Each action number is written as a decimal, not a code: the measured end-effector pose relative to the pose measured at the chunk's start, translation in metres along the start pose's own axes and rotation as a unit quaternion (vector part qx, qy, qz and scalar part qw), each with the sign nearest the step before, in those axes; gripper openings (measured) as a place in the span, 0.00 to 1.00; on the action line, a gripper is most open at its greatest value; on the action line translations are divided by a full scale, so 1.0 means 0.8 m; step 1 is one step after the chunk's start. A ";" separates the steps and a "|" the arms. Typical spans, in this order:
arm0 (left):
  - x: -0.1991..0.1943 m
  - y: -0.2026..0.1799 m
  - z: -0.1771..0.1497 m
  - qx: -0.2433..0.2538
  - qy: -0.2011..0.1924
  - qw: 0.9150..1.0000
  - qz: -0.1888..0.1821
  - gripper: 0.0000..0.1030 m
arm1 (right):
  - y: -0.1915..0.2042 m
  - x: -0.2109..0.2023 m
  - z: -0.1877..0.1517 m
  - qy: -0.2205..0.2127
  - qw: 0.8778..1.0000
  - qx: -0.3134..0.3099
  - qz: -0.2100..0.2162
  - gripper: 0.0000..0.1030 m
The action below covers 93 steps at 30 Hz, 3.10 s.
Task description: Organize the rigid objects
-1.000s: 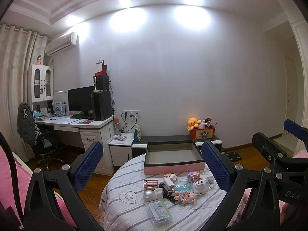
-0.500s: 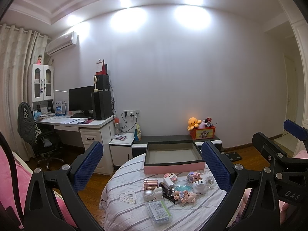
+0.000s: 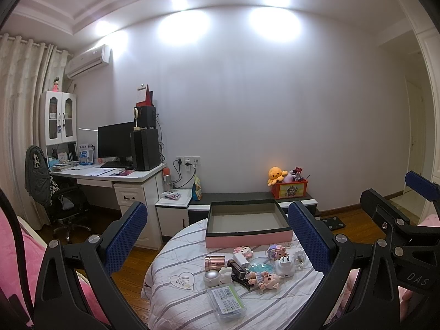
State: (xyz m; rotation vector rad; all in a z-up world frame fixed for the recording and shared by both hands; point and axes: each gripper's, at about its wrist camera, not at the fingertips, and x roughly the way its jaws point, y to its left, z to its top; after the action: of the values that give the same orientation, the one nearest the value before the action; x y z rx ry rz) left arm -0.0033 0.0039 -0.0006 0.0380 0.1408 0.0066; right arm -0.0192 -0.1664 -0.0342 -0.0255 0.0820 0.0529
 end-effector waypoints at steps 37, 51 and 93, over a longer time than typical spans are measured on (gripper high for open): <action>0.000 0.001 0.002 0.000 0.002 1.000 0.000 1.00 | -0.001 0.001 0.000 0.001 1.000 0.000 0.000 1.00; 0.001 0.000 -0.005 0.001 0.006 1.000 0.000 1.00 | 0.008 -0.002 -0.002 0.001 1.000 -0.004 -0.003 1.00; 0.250 -0.007 -0.272 -0.007 0.333 0.942 -0.035 0.62 | -0.055 0.225 -0.224 0.266 0.964 0.026 -0.007 1.00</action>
State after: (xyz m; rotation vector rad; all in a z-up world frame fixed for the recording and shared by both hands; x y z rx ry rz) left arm 0.1641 0.0083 -0.2445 0.0154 0.8215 -0.0509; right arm 0.1479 -0.2061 -0.2265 0.0120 0.6223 0.0295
